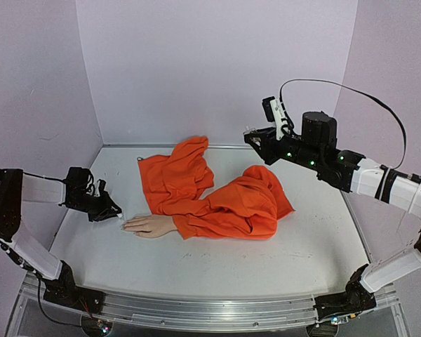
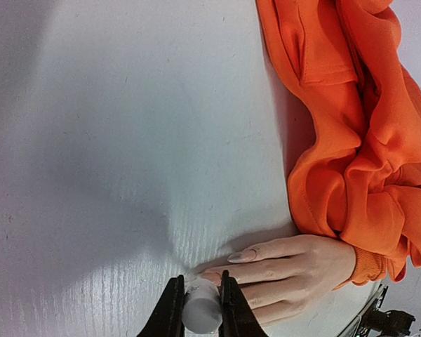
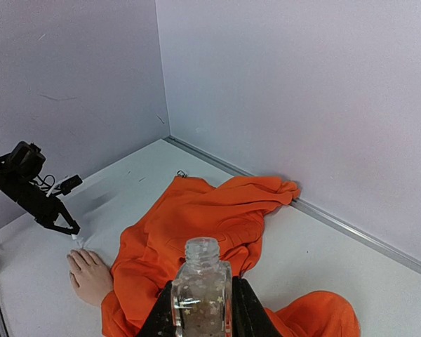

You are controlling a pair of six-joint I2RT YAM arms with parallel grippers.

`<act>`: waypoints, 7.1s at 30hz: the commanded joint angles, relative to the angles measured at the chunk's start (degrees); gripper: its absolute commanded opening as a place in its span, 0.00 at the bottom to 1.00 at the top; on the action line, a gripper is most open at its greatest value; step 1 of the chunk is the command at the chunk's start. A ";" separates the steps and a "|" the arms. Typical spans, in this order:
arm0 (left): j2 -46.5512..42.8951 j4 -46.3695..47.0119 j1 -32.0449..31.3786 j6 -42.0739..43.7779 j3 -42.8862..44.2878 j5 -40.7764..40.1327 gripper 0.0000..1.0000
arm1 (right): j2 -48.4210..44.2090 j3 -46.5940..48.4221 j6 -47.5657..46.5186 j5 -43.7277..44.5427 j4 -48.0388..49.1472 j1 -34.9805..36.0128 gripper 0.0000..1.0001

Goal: Paint the nails

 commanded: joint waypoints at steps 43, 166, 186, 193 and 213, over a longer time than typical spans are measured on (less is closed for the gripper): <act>-19.24 -9.42 -10.70 -3.23 21.31 4.33 0.00 | -3.02 -0.49 -0.83 -6.70 7.03 -0.31 0.00; 7.87 -25.47 -42.00 -11.94 53.48 -10.52 0.00 | 23.21 12.51 -16.36 32.68 41.38 20.92 0.00; 8.11 -24.04 -42.14 -7.47 51.98 -6.81 0.00 | 24.63 17.10 -17.07 12.33 40.42 21.13 0.00; 8.24 -21.82 -42.05 7.23 53.31 8.92 0.00 | 17.93 15.93 -5.53 -12.78 33.37 14.16 0.00; 5.46 -27.64 -42.14 23.44 57.43 32.32 0.09 | 21.76 26.78 31.77 -61.08 38.49 4.70 0.00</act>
